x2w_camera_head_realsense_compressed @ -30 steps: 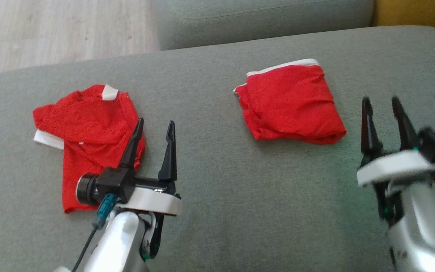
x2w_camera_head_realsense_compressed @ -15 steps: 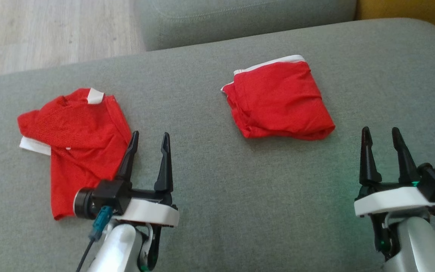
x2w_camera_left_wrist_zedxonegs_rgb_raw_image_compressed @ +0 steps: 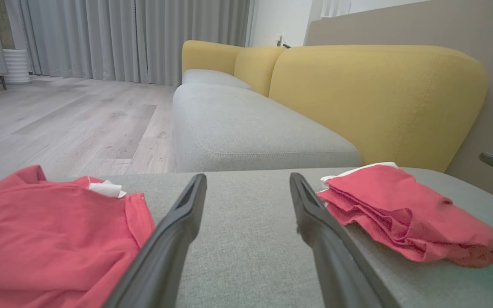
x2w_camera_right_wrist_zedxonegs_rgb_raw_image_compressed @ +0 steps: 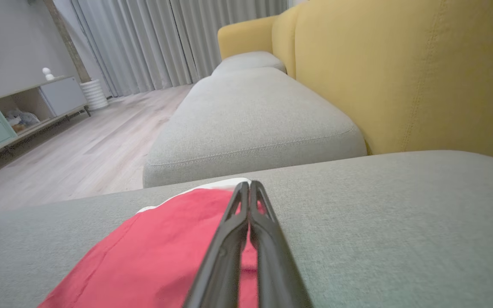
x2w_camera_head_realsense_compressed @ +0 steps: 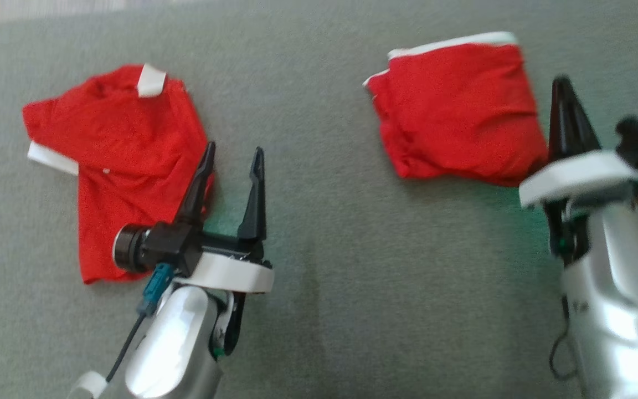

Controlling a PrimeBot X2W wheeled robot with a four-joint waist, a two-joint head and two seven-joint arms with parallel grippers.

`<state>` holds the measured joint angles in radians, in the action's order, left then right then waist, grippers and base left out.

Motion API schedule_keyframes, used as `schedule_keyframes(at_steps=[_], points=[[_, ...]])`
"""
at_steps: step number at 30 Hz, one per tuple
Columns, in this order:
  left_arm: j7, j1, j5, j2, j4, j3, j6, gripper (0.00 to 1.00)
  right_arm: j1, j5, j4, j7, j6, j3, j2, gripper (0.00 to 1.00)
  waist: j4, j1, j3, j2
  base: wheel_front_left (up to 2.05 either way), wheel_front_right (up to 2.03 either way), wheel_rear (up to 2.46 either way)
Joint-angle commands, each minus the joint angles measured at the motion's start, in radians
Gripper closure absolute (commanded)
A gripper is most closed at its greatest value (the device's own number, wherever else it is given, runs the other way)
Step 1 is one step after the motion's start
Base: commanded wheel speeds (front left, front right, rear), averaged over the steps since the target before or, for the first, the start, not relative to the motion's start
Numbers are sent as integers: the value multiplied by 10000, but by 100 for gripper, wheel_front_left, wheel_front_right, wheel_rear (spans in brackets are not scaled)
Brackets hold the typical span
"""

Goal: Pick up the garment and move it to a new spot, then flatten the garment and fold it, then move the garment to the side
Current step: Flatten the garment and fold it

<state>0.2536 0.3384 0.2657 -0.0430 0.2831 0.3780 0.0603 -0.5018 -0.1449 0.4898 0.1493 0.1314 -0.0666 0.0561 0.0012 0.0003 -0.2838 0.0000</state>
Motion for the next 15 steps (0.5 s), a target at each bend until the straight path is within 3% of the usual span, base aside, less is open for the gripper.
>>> schedule_keyframes(at_steps=[1, 8, 15], points=[[82, 369, -43, -72, -311, -196, -38, 0, -381, 86, -141, 9, -7, 201, 59, 100, 412, -3, -493, 0, 0, 0, 0], [82, 788, -67, -72, -320, 63, 1, 0, -2643, 672, 3036, 479, -7, -374, 171, 100, 846, -3, -1144, 0, 0, 0, 0], [82, 944, -81, -72, -289, 134, 32, 0, -3360, 1181, 5597, 682, -7, -452, 64, 100, 979, -3, -1162, 0, 0, 0, 0]])
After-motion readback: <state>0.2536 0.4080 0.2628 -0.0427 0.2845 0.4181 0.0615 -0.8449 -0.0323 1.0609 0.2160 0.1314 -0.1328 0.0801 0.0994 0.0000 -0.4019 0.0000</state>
